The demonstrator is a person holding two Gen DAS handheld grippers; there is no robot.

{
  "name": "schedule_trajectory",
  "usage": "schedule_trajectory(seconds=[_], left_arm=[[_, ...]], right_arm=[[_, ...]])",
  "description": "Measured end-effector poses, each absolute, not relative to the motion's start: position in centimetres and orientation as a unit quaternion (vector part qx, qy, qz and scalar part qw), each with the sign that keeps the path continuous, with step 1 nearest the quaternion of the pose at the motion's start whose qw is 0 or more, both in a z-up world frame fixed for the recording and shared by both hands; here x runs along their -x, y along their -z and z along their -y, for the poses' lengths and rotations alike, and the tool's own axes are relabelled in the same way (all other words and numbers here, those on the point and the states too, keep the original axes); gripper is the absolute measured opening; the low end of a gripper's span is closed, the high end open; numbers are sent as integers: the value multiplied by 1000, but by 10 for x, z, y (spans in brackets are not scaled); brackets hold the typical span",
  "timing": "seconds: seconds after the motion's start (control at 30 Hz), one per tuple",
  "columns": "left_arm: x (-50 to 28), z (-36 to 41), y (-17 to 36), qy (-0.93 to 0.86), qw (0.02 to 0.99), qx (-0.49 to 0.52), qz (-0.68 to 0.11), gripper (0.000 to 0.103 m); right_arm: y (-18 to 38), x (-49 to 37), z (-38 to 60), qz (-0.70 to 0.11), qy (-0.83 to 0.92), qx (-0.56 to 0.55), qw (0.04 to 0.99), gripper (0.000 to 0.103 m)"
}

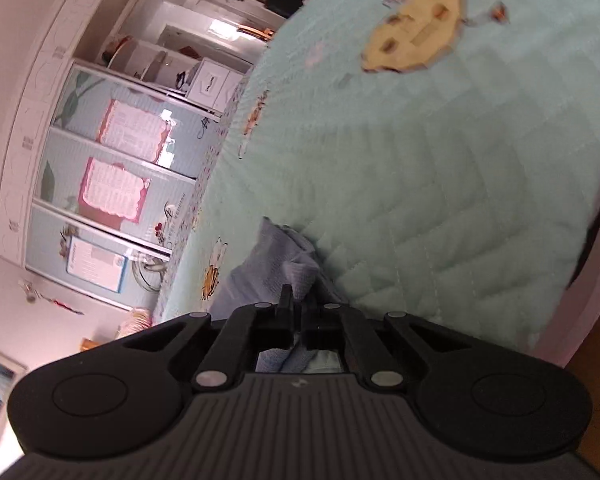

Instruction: Fold clothes

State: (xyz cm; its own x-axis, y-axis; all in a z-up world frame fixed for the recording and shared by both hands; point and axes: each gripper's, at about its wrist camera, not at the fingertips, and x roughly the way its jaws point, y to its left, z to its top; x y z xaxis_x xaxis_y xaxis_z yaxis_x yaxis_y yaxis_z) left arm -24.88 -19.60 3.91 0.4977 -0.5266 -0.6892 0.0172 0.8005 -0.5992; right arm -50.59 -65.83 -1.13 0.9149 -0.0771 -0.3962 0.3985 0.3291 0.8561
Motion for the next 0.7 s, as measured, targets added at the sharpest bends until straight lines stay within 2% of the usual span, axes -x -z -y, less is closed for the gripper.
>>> schedule_trajectory(seconds=[0.23,0.33,0.5,0.6,0.63,0.67,0.7], left_arm=[[249,192,-36,178,807,284,-485,5],[256,184,-43,198,793,286,-500,7],[270,180,-76,280,792,264,-474,8],[257,183,-101,318,818,238,-416,32],[247,181,-105,315,830,231,-399,37],[235,177,-106,304,840,229,-386,37],[223,171,-105,293,845,235,-381,36]], right_arm=[[0,521,661,-176,175,-536,807,3],[-24,537,653,-173,251,-494,814,24],[-78,523,625,-155,258,-398,867,25],[-100,458,599,-186,129,-384,895,34],[-104,431,588,-195,76,-392,896,42],[-105,402,574,-211,31,-400,891,48],[-105,373,561,-226,-13,-408,885,49]])
